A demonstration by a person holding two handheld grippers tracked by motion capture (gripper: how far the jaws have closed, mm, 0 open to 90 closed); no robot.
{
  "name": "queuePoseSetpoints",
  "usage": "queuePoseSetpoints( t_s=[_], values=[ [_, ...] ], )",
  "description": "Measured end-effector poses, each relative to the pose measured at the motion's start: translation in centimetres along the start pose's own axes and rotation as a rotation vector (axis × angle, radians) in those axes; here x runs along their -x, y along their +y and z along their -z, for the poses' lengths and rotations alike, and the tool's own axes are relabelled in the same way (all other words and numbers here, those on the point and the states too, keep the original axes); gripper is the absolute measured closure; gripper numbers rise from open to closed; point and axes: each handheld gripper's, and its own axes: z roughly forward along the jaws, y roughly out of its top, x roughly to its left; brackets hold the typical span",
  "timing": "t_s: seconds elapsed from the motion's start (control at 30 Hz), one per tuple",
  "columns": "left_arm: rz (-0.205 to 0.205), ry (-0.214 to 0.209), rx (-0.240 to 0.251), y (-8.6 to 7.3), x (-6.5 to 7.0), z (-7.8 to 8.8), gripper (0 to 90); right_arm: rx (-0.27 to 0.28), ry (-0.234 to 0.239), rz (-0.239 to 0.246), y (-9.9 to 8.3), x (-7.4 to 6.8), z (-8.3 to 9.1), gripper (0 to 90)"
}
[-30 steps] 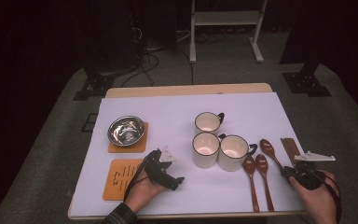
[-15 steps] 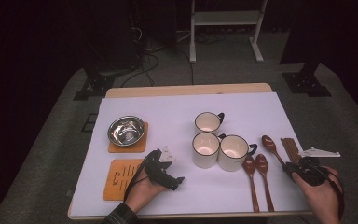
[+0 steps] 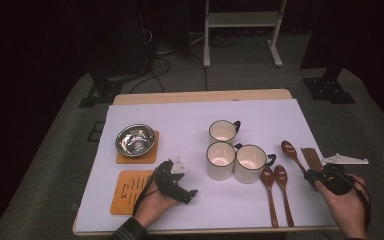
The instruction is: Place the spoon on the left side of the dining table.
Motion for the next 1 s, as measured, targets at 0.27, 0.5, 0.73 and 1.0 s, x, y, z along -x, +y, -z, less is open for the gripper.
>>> queuePoseSetpoints(
  t_s=[0.27,0.5,0.73,1.0],
  values=[
    [0.003,-0.001,0.001,0.0,0.0,0.0,1.7,0.013,0.011,0.013,0.9,-0.1,0.0,77.6],
    [0.0,-0.001,-0.001,0.0,0.0,0.0,1.7,0.022,0.018,0.02,1.5,-0.1,-0.1,77.6],
    [0.001,-0.001,-0.002,0.0,0.0,0.0,1.7,0.034,0.028,0.029,2.3,-0.2,0.0,77.5],
    [0.001,-0.001,-0.002,0.0,0.0,0.0,1.7,0.048,0.047,0.04,3.1,-0.3,0.1,77.5]
  ],
)
